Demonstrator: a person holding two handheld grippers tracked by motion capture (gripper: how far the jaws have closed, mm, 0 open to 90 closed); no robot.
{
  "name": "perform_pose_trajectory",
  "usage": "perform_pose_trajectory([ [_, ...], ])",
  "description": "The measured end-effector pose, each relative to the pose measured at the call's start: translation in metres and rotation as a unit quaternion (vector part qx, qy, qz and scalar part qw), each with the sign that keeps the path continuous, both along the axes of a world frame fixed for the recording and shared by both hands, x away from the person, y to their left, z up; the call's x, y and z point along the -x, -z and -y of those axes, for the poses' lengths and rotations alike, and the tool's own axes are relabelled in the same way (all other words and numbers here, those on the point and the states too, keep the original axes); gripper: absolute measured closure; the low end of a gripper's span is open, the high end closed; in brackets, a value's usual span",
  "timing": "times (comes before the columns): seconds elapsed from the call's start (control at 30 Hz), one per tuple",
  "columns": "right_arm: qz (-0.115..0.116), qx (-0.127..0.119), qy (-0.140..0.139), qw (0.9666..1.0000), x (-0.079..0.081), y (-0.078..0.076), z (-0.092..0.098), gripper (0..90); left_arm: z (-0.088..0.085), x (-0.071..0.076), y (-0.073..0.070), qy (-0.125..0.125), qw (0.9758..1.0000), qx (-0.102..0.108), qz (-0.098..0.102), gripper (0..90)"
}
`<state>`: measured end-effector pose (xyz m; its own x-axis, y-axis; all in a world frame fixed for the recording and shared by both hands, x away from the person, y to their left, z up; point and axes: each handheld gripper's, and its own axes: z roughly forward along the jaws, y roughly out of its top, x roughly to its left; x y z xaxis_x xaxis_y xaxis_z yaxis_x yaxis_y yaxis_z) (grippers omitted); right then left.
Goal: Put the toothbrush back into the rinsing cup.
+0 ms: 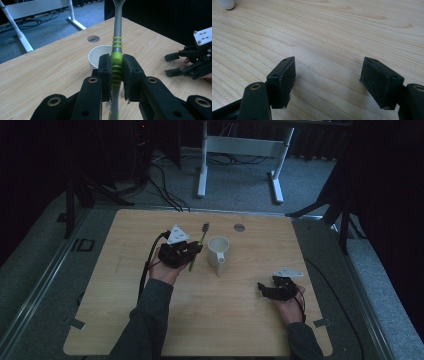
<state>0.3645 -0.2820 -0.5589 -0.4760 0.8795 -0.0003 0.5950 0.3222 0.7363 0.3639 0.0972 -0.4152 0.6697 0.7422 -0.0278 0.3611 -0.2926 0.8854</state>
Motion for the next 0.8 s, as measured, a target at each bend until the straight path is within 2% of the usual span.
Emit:
perform_pose_trajectory([
  [0.23, 0.0, 0.0, 0.0, 1.0, 0.0, 0.0, 0.0, 27.8, 0.003, 0.0, -0.002, -0.008, 0.9998, 0.014, 0.011, 78.0],
  [0.8, 0.0, 0.0, 0.0, 1.0, 0.0, 0.0, 0.0, 27.8, 0.011, -0.002, -0.004, -0.004, 0.9993, 0.025, 0.026, 78.0],
])
